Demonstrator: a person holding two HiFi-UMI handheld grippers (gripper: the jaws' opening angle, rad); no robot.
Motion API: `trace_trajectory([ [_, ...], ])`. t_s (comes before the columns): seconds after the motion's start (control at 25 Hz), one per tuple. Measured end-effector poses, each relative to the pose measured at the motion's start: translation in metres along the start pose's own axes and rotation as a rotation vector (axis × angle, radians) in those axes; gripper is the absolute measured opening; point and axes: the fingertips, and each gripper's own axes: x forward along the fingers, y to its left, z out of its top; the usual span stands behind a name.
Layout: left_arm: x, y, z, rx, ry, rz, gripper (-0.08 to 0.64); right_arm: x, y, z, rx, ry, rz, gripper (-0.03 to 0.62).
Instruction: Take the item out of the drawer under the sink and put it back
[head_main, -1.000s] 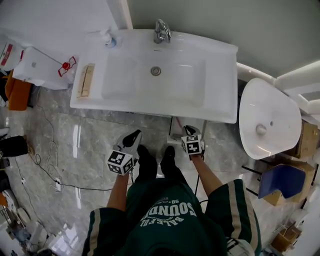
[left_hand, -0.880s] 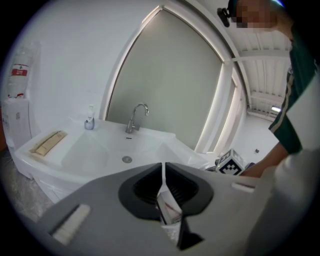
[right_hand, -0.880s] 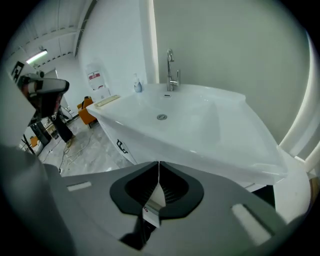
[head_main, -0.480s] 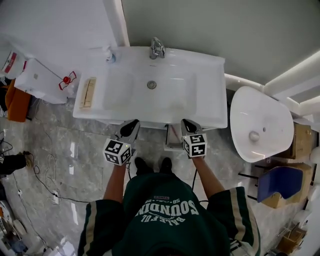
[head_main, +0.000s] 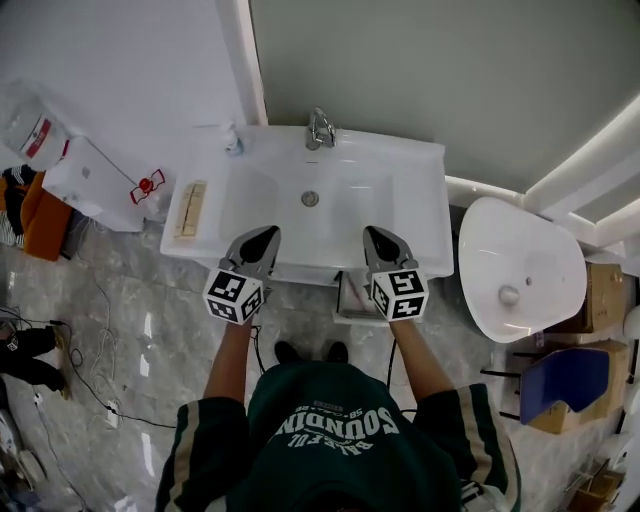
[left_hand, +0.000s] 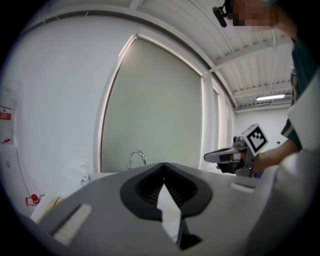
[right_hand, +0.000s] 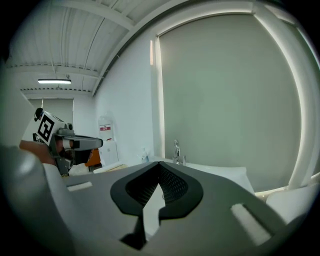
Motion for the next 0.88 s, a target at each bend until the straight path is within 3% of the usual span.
trace_trajectory([
  [0.24,-0.014,0.004,0.01,0.012,-0.015,0.012,0.049,-0.006,0.019,0.024,-0.017,-0.064,0.014,0.002],
  [0.88,-0.018,-0.007,0.0,-0.002,-0.002,-0.002,0.049,-0.01,0.028,0.023,-0.014,-0.087,0.033,0.002],
])
